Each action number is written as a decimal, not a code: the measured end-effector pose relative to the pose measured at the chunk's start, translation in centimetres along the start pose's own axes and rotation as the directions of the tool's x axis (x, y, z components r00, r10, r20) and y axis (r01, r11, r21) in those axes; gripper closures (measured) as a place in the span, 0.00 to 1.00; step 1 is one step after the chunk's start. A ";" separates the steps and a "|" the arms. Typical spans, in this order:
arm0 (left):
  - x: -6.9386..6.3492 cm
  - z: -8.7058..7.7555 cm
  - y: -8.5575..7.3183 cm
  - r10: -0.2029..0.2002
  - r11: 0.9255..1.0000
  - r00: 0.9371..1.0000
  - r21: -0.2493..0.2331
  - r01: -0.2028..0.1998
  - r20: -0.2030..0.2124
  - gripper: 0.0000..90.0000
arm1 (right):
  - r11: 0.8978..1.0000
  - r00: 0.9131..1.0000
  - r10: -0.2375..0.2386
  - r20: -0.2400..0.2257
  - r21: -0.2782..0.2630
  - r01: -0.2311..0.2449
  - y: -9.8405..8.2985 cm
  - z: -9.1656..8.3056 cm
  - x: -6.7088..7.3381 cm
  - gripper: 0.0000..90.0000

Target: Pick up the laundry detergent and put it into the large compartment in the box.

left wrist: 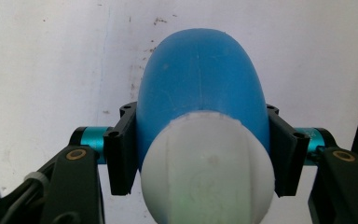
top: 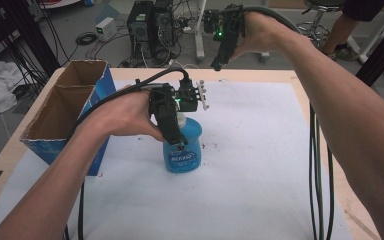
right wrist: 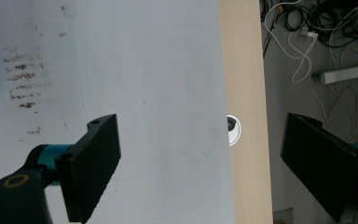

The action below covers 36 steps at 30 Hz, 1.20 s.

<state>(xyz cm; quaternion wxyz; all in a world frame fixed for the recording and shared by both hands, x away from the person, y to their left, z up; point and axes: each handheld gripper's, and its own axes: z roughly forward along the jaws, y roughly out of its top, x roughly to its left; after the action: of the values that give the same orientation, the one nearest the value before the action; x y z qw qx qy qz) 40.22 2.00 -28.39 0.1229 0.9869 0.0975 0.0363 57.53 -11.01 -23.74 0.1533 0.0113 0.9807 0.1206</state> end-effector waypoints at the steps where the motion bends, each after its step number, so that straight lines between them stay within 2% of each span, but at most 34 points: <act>1: 0.0 0.0 0.0 0.000 1.000 1.000 0.000 0.000 0.000 0.42 | 1.000 1.000 0.000 0.000 0.000 0.000 0.0 0.0 0.0 0.12; 2: 0.0 -0.1 0.0 0.001 1.000 1.000 -0.013 -0.001 -0.001 0.42 | 1.000 1.000 0.000 0.002 -0.004 0.000 0.0 -0.1 0.0 0.13; 6: 0.0 -1.1 0.1 0.001 1.000 1.000 0.003 -0.001 0.000 0.42 | 1.000 1.000 0.003 0.002 0.000 -0.003 0.1 -0.1 0.1 0.13; 9: 0.1 -2.2 0.3 -0.006 1.000 1.000 -0.015 0.006 0.002 0.42 | 1.000 1.000 0.000 0.004 -0.001 0.000 0.1 -0.2 0.1 0.12; 16: 0.7 -6.0 1.1 -0.024 1.000 1.000 -0.014 0.024 -0.005 0.42 | 1.000 1.000 0.003 0.008 -0.001 -0.003 0.1 -0.6 0.3 0.13; 20: 0.7 -8.5 1.9 -0.031 0.999 0.999 -0.013 0.031 -0.044 0.42 | 1.000 1.000 0.005 0.012 -0.002 -0.005 -0.1 -0.8 0.3 0.12; 25: 1.2 -11.6 2.5 -0.051 0.999 0.997 -0.012 0.051 -0.066 0.42 | 1.000 1.000 0.006 0.014 0.002 -0.006 -0.3 -0.9 0.3 0.12; 26: 1.4 -12.8 2.5 -0.058 0.998 0.996 -0.013 0.057 -0.073 0.42 | 1.000 1.000 0.008 0.015 0.001 -0.008 -0.4 -1.0 0.3 0.12; 28: 1.6 -13.3 2.5 -0.058 0.998 0.995 -0.012 0.057 -0.078 0.42 | 1.000 1.000 0.005 0.016 0.000 -0.005 -0.4 -1.0 0.3 0.12; 30: 1.8 -14.7 2.4 -0.075 0.997 0.993 -0.012 0.075 -0.090 0.42 | 1.000 1.000 0.003 0.017 -0.003 -0.003 -0.4 -1.1 0.3 0.12; 32: 1.9 -15.1 2.3 -0.081 0.997 0.992 -0.009 0.081 -0.093 0.42 | 1.000 1.000 0.004 0.018 -0.004 -0.004 -0.4 -1.1 0.3 0.12; 34: 2.1 -15.8 2.1 -0.104 0.995 0.990 -0.009 0.103 -0.098 0.42 | 1.000 1.000 0.006 0.018 -0.002 -0.006 -0.4 -1.2 0.3 0.13; 36: 2.2 -16.7 1.4 -0.145 0.989 0.984 -0.017 0.144 -0.108 0.42 | 1.000 1.000 0.008 0.019 -0.002 -0.008 -0.5 -1.3 0.3 0.13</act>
<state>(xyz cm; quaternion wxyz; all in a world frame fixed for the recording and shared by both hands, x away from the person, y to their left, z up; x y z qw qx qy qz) 41.08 5.05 -11.79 0.1240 0.9733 0.1754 0.0813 56.85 -11.80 -22.76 0.1622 0.0161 0.9790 0.1221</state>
